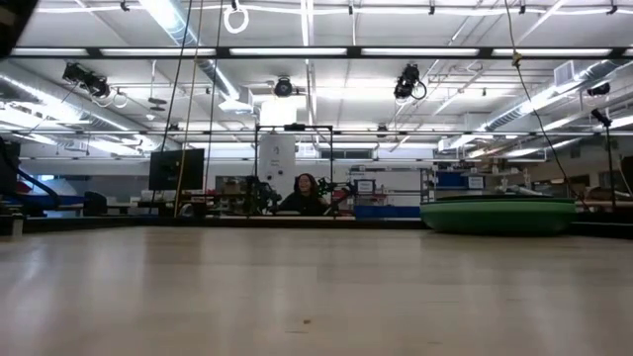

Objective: Stack plastic plates
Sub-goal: Stack the light green plate on top of the pink plate

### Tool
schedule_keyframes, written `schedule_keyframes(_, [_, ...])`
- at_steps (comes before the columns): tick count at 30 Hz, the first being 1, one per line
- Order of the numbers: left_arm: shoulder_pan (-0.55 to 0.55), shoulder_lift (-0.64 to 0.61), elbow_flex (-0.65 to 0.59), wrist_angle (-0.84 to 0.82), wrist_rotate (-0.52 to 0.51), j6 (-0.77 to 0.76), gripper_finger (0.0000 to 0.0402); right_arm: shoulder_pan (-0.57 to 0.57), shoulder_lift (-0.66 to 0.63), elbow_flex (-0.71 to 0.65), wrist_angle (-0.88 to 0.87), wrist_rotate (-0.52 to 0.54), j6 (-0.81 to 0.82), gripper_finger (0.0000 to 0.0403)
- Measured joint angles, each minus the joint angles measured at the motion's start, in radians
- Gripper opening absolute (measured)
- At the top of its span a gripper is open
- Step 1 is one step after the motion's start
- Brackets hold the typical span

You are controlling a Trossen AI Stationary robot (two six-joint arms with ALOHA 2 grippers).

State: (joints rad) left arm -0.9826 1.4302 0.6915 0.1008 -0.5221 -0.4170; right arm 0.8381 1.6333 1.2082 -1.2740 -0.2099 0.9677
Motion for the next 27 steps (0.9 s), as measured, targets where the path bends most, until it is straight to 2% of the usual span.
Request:
schedule_keyframes(5, [-0.018,-0.061,0.095,-0.195,0.124,-0.023,0.0221,-0.017,-0.001,-0.046,0.065,0.033,-0.052,0.0005])
schedule_keyframes(9, [-0.033,-0.059,0.176,-0.420,0.335,-0.188,0.0221,-0.031,0.000,-0.099,0.107,0.031,-0.055,0.0005])
schedule_keyframes(12, [-0.043,-0.040,0.213,-0.539,0.418,-0.320,0.0221,-0.033,0.000,-0.127,0.134,0.037,-0.055,0.0005])
schedule_keyframes(15, [-0.050,-0.036,0.218,-0.591,0.453,-0.389,0.0221,-0.033,0.000,-0.151,0.143,0.041,-0.053,0.0008])
schedule_keyframes(20, [-0.061,-0.036,0.218,-0.609,0.456,-0.439,0.0221,-0.033,0.000,-0.172,0.153,0.075,0.020,0.0029])
schedule_keyframes(27, [-0.082,-0.036,0.218,-0.608,0.456,-0.428,0.0221,-0.034,0.000,-0.172,0.144,0.076,0.057,0.0105])
